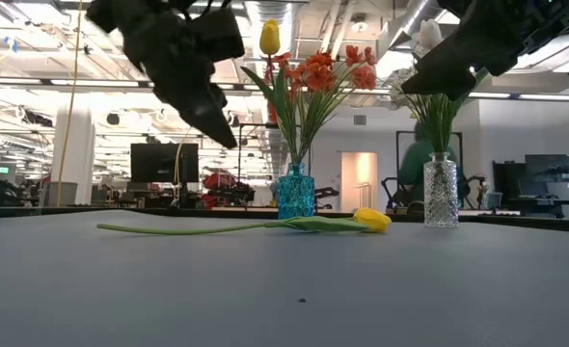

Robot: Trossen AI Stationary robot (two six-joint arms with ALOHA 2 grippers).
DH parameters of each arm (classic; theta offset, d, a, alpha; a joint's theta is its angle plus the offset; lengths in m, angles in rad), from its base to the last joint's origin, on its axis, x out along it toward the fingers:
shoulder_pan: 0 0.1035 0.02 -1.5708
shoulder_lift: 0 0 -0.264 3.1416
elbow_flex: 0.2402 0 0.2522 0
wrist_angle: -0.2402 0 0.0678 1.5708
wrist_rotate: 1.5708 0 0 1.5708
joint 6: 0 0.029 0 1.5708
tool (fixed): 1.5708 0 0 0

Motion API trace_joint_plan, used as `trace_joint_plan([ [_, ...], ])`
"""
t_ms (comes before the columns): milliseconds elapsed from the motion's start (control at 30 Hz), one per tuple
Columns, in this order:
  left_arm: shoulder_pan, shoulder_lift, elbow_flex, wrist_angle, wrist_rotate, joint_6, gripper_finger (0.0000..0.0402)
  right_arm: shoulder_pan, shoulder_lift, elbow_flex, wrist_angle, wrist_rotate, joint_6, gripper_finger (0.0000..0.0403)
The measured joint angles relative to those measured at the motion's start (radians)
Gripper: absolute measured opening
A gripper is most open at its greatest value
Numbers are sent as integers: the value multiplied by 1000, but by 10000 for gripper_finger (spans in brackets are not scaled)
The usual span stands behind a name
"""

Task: Sort flowers into vase by color
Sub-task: Put the yellow flower into the blue vase

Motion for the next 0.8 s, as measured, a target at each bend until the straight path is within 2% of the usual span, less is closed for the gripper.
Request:
trace_joint_plan([
  [100,-31,13,-80,190,-111,-71,167,-8,0,0,1,0,-10,239],
  [200,-41,28,-149,319,-140,-123,167,-15,0,0,9,1,-10,239],
  [400,-45,174,-212,558,-154,-189,167,-20,2,0,14,2,-6,239],
  [567,-46,304,-183,550,-253,-191,167,-23,2,0,21,2,-3,239],
  [800,-46,386,-143,574,-237,-172,161,-24,2,0,5,2,-2,239],
])
